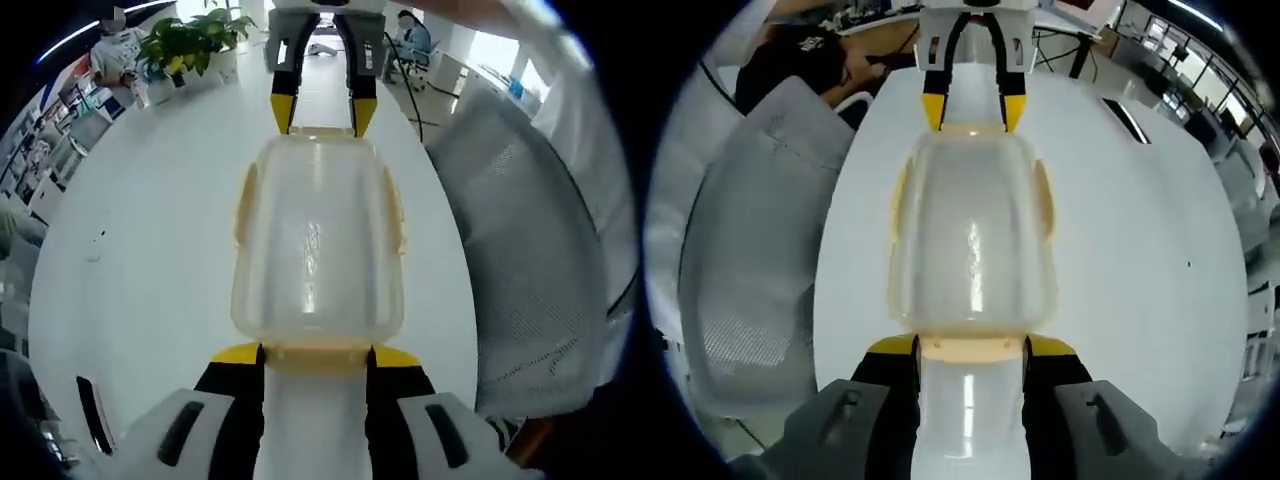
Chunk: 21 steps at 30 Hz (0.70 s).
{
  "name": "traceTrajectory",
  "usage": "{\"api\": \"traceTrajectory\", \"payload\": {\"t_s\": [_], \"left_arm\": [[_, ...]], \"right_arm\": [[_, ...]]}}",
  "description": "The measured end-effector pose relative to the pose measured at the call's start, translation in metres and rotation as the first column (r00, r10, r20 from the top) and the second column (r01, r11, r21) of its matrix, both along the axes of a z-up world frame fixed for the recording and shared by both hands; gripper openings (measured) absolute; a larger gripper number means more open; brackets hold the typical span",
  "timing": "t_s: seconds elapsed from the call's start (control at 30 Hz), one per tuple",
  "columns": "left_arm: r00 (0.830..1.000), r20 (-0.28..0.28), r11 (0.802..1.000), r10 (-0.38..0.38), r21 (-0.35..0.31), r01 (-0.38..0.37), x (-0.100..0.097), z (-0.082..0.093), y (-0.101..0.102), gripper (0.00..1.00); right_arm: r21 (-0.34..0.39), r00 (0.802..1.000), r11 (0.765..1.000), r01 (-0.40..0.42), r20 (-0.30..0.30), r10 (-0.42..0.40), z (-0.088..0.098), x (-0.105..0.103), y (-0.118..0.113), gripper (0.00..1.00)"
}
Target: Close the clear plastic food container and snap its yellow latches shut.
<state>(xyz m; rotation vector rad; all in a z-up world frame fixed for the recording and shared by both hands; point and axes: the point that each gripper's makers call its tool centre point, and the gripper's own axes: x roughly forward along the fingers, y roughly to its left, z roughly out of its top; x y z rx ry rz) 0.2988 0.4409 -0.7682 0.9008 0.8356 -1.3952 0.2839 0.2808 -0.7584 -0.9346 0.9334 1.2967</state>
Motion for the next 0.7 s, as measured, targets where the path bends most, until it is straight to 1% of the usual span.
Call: {"api": "traceTrajectory", "payload": {"t_s": [0.13, 0.23, 0.33, 0.43, 0.53, 0.7], "left_arm": [[1.0, 0.024, 1.0, -0.021, 0.009, 0.021, 0.004, 0.008, -0.022, 0.33], [0.999, 0.032, 0.999, -0.032, 0.006, 0.032, 0.005, 0.01, -0.042, 0.33], [0.999, 0.026, 0.999, -0.044, 0.012, 0.044, 0.004, 0.007, -0.065, 0.33], [0.998, 0.024, 0.998, -0.055, 0.014, 0.055, 0.004, 0.005, -0.081, 0.33], [0.998, 0.014, 0.998, -0.063, 0.008, 0.063, 0.003, 0.001, -0.102, 0.33], [0.996, 0.003, 0.996, -0.09, 0.026, 0.09, 0.004, -0.004, -0.128, 0.33]], "right_arm": [[0.019, 1.0, 1.0, 0.023, 0.017, -0.023, 0.007, 0.0, -0.022, 0.36], [0.016, 0.999, 0.999, 0.033, 0.022, -0.034, 0.006, -0.001, -0.039, 0.36], [0.013, 0.999, 0.999, 0.045, 0.019, -0.045, 0.005, -0.004, -0.057, 0.36], [0.008, 0.998, 0.998, 0.056, 0.013, -0.056, 0.002, -0.008, -0.078, 0.36], [0.005, 0.998, 0.998, 0.065, 0.007, -0.065, 0.0, -0.011, -0.096, 0.36], [0.01, 0.996, 0.996, 0.089, -0.004, -0.089, -0.004, -0.015, -0.12, 0.36]]}}
